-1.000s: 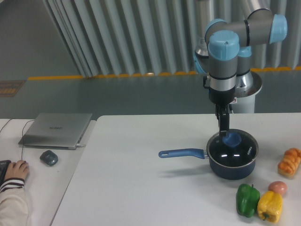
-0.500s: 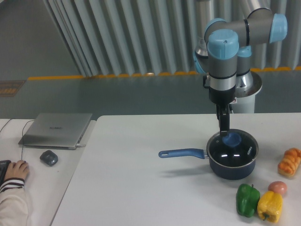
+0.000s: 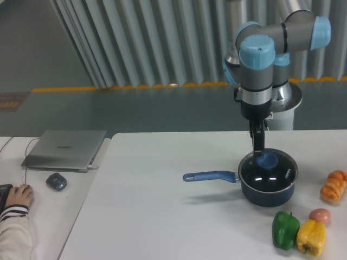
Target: Close the pot lid
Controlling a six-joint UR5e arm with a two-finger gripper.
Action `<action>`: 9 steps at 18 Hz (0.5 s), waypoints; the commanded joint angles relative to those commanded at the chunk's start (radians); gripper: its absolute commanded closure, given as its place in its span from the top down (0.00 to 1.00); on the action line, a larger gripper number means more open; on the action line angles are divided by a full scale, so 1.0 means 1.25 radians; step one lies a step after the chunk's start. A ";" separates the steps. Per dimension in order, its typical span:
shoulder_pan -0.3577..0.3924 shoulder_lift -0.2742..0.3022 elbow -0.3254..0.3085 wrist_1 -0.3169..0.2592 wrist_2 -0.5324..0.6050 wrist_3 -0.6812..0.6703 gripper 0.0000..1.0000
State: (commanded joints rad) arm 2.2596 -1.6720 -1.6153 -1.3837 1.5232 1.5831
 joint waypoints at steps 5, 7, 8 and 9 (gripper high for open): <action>0.000 0.000 0.000 0.000 0.001 0.001 1.00; 0.000 0.000 0.001 0.000 0.001 0.004 1.00; 0.002 0.000 0.001 0.000 0.005 0.015 1.00; 0.005 -0.001 0.012 -0.002 0.017 0.049 1.00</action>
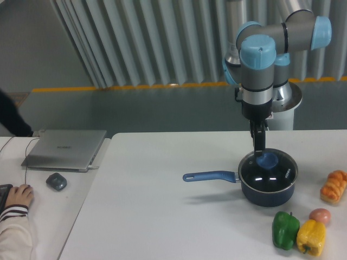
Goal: Close the pot lid
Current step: 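Lower the open gripper into the saucepan toward the blue lid knob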
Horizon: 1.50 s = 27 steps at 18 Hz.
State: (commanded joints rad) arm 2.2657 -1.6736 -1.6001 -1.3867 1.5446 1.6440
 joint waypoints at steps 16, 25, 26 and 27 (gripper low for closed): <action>-0.020 -0.065 0.009 -0.006 0.058 -0.025 1.00; 0.010 -0.033 -0.050 0.001 -0.088 -0.457 1.00; 0.011 -0.031 -0.049 0.002 -0.087 -0.451 1.00; 0.022 -0.031 -0.037 0.002 -0.087 -0.433 1.00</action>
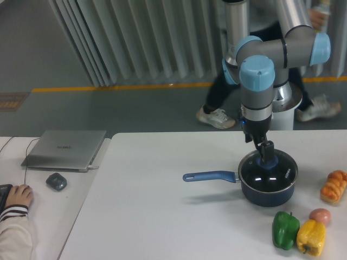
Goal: Close the pot lid
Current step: 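Lower the open gripper into the saucepan toward the blue lid knob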
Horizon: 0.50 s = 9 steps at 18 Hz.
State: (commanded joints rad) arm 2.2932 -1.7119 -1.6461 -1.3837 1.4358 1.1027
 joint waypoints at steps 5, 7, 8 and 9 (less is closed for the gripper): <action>0.041 -0.007 0.058 0.009 0.009 0.071 1.00; 0.044 -0.011 0.052 0.037 0.018 0.076 1.00; 0.044 -0.011 0.042 0.040 0.023 0.079 1.00; 0.043 -0.012 0.038 0.040 0.028 0.078 1.00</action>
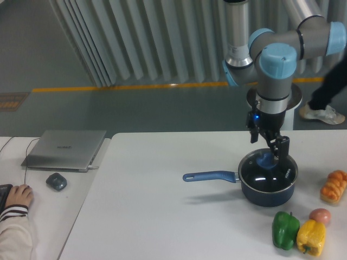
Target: Close the pot lid
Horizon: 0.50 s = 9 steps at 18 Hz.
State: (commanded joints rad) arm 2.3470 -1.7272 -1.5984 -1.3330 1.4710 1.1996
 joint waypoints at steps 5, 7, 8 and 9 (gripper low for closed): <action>-0.026 -0.020 -0.023 -0.001 0.039 -0.009 1.00; -0.026 -0.022 -0.026 -0.001 0.045 -0.007 1.00; -0.026 -0.025 -0.026 -0.001 0.045 -0.006 1.00; -0.026 -0.028 -0.026 -0.001 0.045 -0.005 1.00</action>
State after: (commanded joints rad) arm 2.3148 -1.7625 -1.6306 -1.3346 1.5278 1.1934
